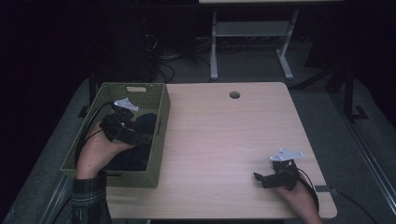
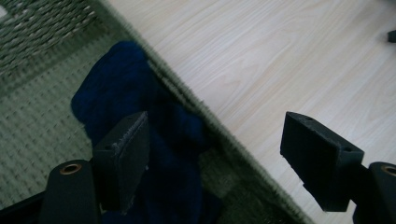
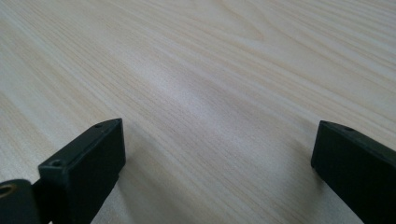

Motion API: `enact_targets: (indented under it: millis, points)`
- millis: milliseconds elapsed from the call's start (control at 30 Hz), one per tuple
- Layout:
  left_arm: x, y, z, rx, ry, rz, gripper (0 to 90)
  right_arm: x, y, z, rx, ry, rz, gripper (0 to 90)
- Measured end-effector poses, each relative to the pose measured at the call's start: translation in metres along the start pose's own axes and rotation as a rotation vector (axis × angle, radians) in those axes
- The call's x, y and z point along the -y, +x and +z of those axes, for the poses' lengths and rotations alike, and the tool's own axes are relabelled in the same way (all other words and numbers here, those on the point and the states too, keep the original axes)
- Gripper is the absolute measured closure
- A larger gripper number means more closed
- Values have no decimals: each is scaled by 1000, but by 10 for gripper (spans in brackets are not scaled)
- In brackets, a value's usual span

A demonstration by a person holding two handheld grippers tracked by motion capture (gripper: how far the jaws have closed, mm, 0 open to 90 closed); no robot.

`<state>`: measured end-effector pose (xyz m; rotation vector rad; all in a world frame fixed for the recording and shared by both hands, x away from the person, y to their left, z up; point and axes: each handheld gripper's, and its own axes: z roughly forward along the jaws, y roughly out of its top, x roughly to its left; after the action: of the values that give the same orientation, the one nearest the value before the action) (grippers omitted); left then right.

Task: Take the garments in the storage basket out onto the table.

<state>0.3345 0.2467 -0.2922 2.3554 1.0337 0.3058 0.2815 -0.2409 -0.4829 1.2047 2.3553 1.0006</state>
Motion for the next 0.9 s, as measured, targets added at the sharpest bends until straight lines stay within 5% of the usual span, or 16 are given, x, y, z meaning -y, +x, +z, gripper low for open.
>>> enact_targets:
  millis: [900]
  points:
    - [18,24,19,-4,116,-42,235,0,0,0,0,0,-1,26]
